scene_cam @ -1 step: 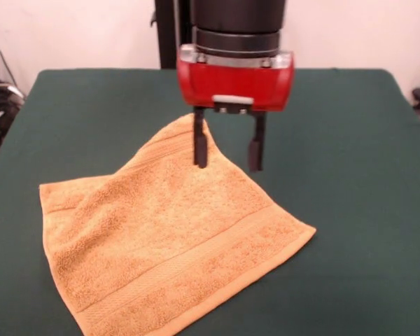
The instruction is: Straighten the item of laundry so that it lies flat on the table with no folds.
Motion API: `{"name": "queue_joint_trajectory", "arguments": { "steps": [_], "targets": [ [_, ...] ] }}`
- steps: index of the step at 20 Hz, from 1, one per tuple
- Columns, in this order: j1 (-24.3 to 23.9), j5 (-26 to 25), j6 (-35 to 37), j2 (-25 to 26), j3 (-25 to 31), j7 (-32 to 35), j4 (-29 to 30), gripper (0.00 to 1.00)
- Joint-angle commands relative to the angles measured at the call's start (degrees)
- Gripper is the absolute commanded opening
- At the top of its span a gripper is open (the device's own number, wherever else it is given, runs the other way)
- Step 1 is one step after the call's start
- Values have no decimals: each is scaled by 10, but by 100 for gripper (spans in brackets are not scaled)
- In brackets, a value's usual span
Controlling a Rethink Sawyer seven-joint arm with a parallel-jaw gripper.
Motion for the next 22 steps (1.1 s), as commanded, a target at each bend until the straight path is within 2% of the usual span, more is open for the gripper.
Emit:
{"name": "queue_joint_trajectory", "arguments": {
  "steps": [1,9,22],
  "targets": [
    [43,38,-19,76,4,180,42,100],
    [46,60,-96,122,2,167,28,100],
    [59,97,-130,173,-16,152,-35,100]
  ]
}}
